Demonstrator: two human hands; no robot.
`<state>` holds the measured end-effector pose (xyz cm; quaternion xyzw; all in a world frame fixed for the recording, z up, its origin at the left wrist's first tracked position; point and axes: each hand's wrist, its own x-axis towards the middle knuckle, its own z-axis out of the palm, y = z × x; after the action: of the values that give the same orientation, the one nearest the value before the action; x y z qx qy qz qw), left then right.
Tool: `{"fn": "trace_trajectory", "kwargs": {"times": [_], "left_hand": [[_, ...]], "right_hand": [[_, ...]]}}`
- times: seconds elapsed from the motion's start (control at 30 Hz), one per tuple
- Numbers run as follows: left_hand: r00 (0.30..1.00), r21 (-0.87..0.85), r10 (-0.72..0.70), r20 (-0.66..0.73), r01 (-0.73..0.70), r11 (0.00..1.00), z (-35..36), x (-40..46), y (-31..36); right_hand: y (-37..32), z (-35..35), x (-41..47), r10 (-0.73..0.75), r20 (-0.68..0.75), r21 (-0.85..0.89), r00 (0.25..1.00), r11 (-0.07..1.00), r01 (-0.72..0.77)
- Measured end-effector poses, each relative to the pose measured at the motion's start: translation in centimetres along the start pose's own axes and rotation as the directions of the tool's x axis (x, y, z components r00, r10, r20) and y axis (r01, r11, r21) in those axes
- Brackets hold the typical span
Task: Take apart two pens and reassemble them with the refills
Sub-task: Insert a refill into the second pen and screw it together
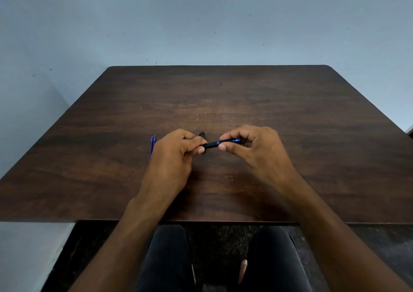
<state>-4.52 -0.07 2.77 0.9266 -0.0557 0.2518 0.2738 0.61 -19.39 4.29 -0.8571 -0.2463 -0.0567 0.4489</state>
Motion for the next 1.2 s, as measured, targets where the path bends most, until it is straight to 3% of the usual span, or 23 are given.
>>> {"fn": "trace_trajectory", "kwargs": {"times": [0.37, 0.6, 0.9, 1.2], "left_hand": [[1.0, -0.014, 0.001, -0.002, -0.001, 1.0, -0.2, -0.1, -0.1], [0.999, -0.019, 0.002, -0.039, -0.003, 1.0, -0.7, 0.4, -0.6], [0.999, -0.01, 0.029, -0.014, -0.029, 1.0, -0.7, 0.4, -0.1], [0.999, -0.003, 0.032, -0.026, -0.032, 0.999, -1.1, 0.4, -0.3]], "right_hand": [[0.8, 0.0, 0.3, 0.037, 0.035, -0.031, 0.999, 0.999, -0.035], [1.0, -0.5, 0.0, 0.065, -0.037, 0.174, 0.997, 0.983, -0.058], [0.9, -0.4, 0.2, 0.04, -0.031, 0.003, 0.999, 0.999, -0.04], [0.9, -0.4, 0.1, 0.036, -0.035, 0.102, 0.999, 0.994, -0.032]]}}
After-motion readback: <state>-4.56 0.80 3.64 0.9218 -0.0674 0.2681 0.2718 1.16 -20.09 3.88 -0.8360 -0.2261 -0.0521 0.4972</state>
